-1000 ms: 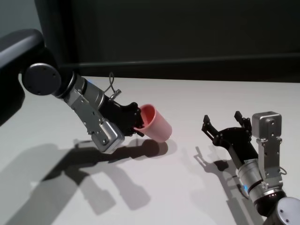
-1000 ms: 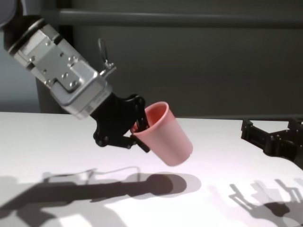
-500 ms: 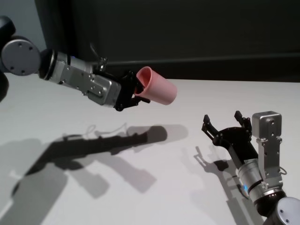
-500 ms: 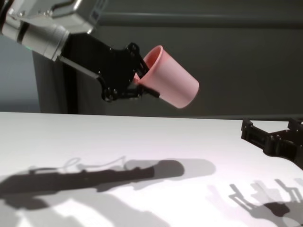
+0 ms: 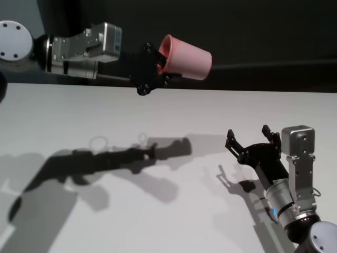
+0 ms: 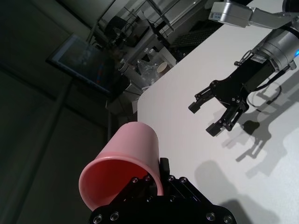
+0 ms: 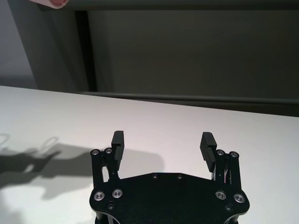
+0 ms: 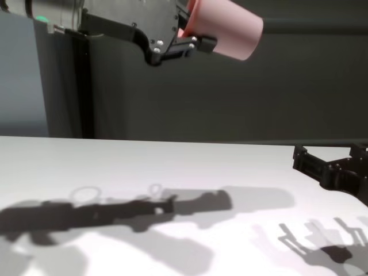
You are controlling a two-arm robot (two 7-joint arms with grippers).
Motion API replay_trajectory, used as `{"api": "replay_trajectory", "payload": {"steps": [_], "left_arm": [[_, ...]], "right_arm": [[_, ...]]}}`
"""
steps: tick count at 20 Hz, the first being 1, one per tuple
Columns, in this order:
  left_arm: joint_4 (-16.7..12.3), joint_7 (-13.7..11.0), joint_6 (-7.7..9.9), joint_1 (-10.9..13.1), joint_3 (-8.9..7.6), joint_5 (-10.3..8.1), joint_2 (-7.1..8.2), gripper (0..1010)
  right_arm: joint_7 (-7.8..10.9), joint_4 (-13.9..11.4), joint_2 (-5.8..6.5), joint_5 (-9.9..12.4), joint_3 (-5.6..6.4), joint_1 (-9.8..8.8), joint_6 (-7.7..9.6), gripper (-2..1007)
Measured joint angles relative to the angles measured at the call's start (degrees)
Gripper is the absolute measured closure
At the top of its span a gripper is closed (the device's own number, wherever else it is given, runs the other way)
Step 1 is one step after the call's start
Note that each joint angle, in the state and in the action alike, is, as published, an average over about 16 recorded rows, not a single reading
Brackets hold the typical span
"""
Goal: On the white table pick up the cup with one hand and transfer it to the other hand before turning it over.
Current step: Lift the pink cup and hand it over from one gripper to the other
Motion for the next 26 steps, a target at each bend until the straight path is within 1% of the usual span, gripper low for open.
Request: {"api": "replay_trajectory", "payload": {"steps": [3,6,8,10,13,22,26], "left_arm": [[0.6,-1.2,2.05,-0.1,-1.3,-4.36,-0.98,967],[1.3,-2.1,3.9,-0.1,-2.38,-7.82,-1.97,967],[1.7,-2.4,4.9,-0.2,-2.91,-9.48,-2.6,967],[2.1,-2.5,5.64,-0.3,-3.22,-10.52,-3.16,967],[2.6,-2.5,6.28,-0.4,-3.31,-11.1,-3.85,967],[3.8,-2.0,6.98,-0.5,-2.73,-10.56,-5.46,967],[4.5,-2.4,7.55,-0.5,-2.82,-11.1,-6.18,967]], "right_arm": [[0.0,0.0,0.0,0.0,0.0,0.0,0.0,5],[0.0,0.0,0.0,0.0,0.0,0.0,0.0,5],[0.0,0.0,0.0,0.0,0.0,0.0,0.0,5],[0.0,0.0,0.0,0.0,0.0,0.0,0.0,5],[0.0,0.0,0.0,0.0,0.0,0.0,0.0,5],[0.0,0.0,0.0,0.0,0.0,0.0,0.0,5],[0.0,0.0,0.0,0.0,0.0,0.0,0.0,5]]}}
